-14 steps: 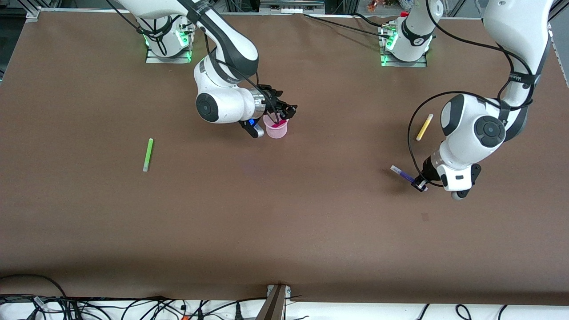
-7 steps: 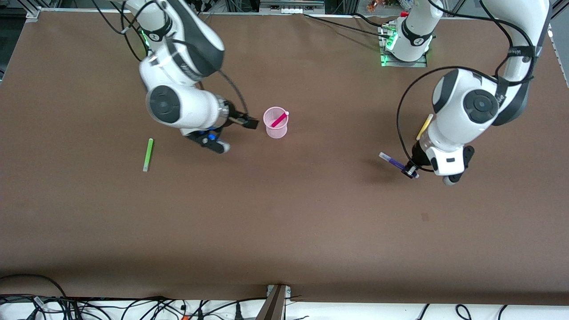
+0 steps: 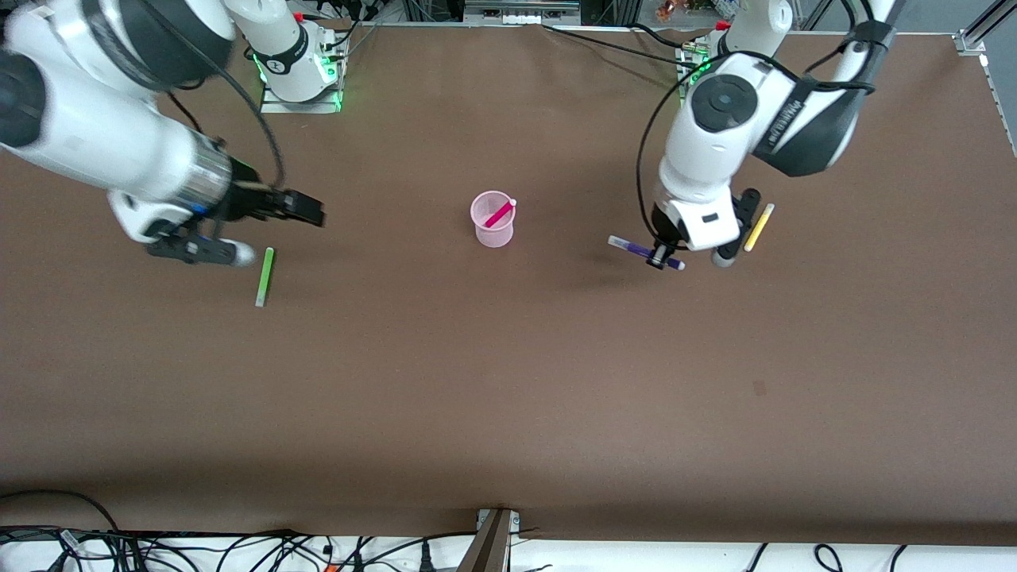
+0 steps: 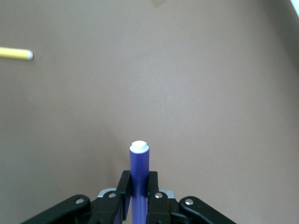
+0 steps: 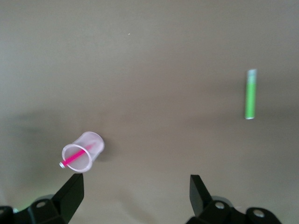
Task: Organize pens into pink holder with both arms
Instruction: 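Carry the purple marker with the left gripper while the right gripper withdraws, then lower the purple marker into the pink holder with the left gripper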
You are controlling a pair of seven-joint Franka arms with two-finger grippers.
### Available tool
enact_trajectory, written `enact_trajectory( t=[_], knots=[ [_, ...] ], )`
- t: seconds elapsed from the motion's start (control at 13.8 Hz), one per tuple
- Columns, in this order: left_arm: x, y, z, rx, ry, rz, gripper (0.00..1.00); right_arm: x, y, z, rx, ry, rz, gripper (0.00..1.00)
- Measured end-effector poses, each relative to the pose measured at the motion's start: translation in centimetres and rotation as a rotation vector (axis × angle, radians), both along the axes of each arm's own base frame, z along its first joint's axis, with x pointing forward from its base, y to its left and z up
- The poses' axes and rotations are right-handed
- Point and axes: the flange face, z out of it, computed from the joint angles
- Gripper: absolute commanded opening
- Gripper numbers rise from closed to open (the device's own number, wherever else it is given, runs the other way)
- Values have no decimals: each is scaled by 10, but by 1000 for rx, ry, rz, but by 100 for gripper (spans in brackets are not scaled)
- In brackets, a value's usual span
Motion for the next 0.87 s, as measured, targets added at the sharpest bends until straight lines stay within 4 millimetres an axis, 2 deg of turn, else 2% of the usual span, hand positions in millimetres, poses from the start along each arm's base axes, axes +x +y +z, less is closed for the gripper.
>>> enact_trajectory(
  t=[0.15, 0.29, 0.44, 0.58, 0.87],
  knots=[
    [-17, -36, 10, 14, -56, 25, 0, -15, -47, 25, 17, -37, 57, 100],
    [-42, -75, 14, 37, -117, 26, 0, -27, -79, 37, 12, -58, 82, 100],
    [-64, -109, 15, 55, -175, 3, 0, -33, -80, 40, -34, -67, 108, 100],
    [-82, -139, 8, 103, -209, -49, 0, -35, -64, 39, -89, -72, 149, 100],
    [-111, -191, -29, 222, -255, -115, 0, -35, -64, 39, -160, -81, 168, 100]
  ],
)
